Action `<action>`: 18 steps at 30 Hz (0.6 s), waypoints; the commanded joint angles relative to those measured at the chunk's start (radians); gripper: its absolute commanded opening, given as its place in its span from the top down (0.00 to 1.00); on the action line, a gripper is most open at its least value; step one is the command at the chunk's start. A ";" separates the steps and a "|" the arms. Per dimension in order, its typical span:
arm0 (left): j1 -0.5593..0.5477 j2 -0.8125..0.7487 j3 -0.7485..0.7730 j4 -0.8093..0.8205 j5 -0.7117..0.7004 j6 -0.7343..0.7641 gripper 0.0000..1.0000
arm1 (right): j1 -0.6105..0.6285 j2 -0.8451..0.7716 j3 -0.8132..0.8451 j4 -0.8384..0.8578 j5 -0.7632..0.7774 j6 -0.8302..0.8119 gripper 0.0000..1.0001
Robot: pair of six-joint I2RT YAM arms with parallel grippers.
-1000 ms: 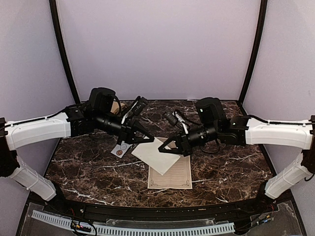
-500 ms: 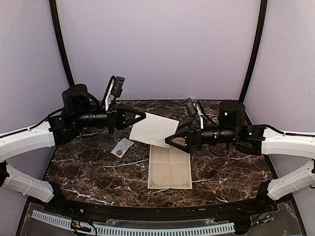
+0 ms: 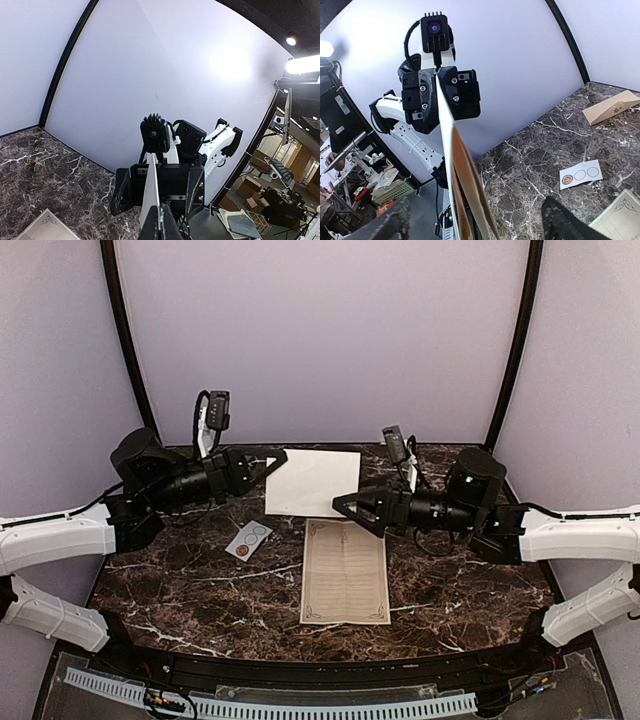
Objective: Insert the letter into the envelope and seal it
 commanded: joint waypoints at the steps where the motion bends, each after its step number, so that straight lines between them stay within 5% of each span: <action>1: -0.004 -0.005 -0.018 0.106 -0.005 -0.051 1.00 | 0.010 0.048 0.037 0.123 -0.038 0.031 0.28; 6: -0.004 -0.006 -0.033 0.100 -0.018 -0.039 1.00 | 0.012 0.072 0.042 0.157 -0.040 0.047 0.86; 8: -0.004 -0.007 -0.041 0.073 -0.026 -0.020 1.00 | 0.012 0.071 0.037 0.152 -0.022 0.048 1.00; 12: -0.004 -0.018 -0.058 -0.011 -0.039 0.009 0.90 | 0.010 0.053 0.022 0.136 0.002 0.039 1.00; 18: 0.003 -0.087 -0.059 -0.225 -0.117 0.107 0.39 | 0.001 0.028 0.082 -0.135 0.031 -0.073 1.00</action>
